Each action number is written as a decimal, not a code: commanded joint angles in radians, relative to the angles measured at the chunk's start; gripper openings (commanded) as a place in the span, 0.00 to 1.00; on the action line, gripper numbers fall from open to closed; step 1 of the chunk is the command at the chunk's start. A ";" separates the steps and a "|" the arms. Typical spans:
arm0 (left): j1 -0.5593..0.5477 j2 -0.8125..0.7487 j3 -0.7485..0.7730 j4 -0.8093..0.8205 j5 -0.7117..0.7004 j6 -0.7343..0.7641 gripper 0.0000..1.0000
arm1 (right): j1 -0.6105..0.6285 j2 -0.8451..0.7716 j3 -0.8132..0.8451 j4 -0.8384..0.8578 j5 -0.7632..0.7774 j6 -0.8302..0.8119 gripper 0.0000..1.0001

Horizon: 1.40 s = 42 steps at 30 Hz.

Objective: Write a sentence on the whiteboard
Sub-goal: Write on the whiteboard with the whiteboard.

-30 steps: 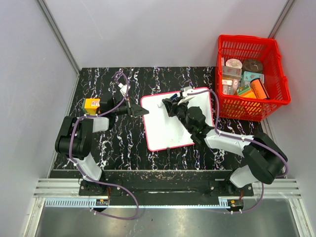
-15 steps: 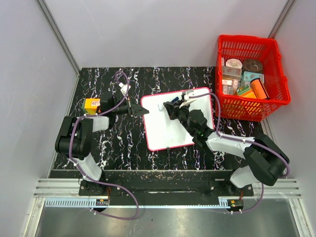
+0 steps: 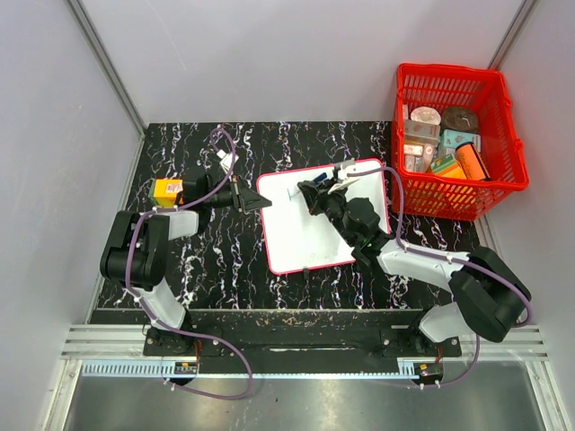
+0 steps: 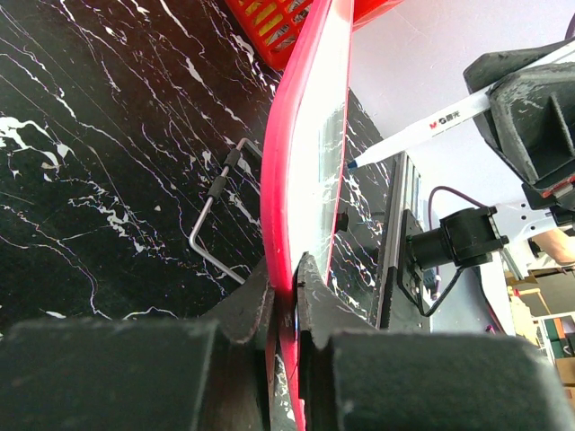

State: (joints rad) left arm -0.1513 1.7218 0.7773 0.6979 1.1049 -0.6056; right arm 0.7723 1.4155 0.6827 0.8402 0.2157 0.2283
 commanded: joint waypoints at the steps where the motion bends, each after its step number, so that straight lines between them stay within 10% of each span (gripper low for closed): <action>1: -0.024 0.004 0.010 0.023 -0.063 0.181 0.00 | 0.004 0.000 0.058 0.039 -0.006 -0.018 0.00; 42: -0.033 0.001 0.011 0.008 -0.065 0.198 0.00 | -0.030 0.045 0.061 0.016 0.100 -0.007 0.00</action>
State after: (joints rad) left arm -0.1562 1.7218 0.7776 0.6891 1.0985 -0.5987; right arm 0.7658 1.4719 0.7158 0.8440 0.2729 0.2287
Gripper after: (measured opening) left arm 0.105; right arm 0.107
